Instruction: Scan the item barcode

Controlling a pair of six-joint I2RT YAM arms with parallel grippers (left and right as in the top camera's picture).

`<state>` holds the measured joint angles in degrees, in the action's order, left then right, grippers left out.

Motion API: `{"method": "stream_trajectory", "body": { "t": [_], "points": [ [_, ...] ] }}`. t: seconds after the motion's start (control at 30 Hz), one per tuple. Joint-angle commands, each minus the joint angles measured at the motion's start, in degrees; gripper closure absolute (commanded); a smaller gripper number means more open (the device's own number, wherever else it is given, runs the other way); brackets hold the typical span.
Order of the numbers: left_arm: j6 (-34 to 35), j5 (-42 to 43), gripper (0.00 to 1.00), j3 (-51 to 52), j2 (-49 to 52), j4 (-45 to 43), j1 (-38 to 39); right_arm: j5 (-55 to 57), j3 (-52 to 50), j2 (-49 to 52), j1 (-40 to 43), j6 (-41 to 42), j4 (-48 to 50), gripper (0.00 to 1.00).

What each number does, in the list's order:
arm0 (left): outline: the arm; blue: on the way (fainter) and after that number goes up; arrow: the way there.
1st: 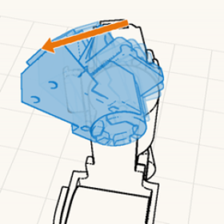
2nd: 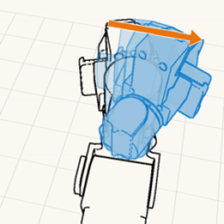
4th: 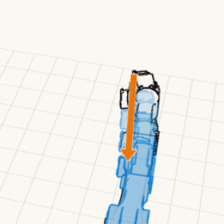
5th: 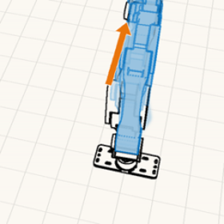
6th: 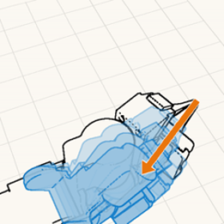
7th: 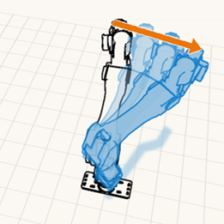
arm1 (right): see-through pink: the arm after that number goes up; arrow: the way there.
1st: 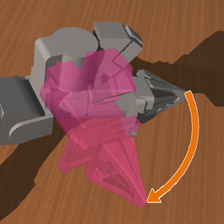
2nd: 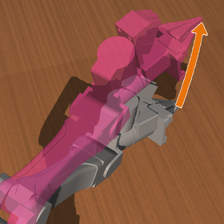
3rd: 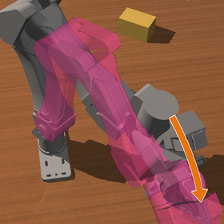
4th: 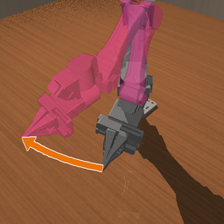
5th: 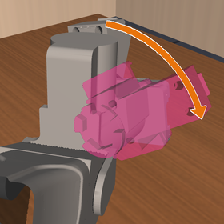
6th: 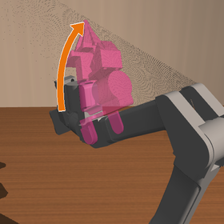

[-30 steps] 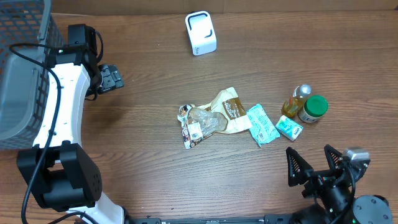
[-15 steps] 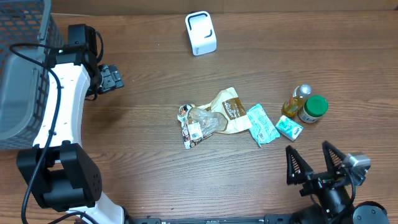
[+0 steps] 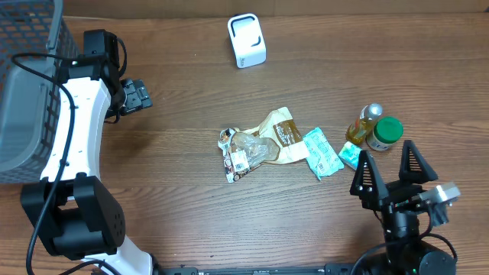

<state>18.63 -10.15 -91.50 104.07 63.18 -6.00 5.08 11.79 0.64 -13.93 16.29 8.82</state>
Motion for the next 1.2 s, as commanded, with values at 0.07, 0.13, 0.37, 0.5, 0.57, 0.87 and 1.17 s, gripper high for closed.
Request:
{"method": "stream_trajectory", "body": {
  "t": [0.07, 0.13, 0.37, 0.5, 0.57, 0.87, 1.17],
  "points": [
    [-0.63, -0.74, 0.01, -0.90, 0.17, -0.07, 0.44, -4.83, -5.57, -0.48, 1.75, -4.79, 8.20, 0.00],
    [-0.63, -0.74, 0.00, -0.90, 0.17, -0.07, 0.44, -4.85, -7.41, -0.48, 2.80, -4.79, 8.90, 0.00],
    [-0.63, -0.74, 0.00, -0.90, 0.17, -0.07, 0.44, -4.85, -11.10, -0.48, 4.33, -4.76, 8.90, 0.00],
    [-0.63, -0.74, 0.00, -0.90, 0.17, -0.07, 0.44, -5.22, -11.34, -0.48, 4.33, -4.57, 3.96, 0.00],
    [-0.63, -0.74, 0.00, -0.90, 0.17, -0.07, 0.44, -5.20, -11.34, -0.48, 4.33, -4.57, -0.07, 0.00],
    [-0.63, -0.74, 0.00, -0.90, 0.17, -0.07, 0.44, -5.18, -11.34, -0.48, 4.33, -4.63, -13.66, 0.00],
    [-0.63, -0.74, 0.00, -0.90, 0.17, -0.07, 0.44, -4.98, -11.34, -0.48, 4.35, -4.83, -13.66, 0.00]
  ]
}}
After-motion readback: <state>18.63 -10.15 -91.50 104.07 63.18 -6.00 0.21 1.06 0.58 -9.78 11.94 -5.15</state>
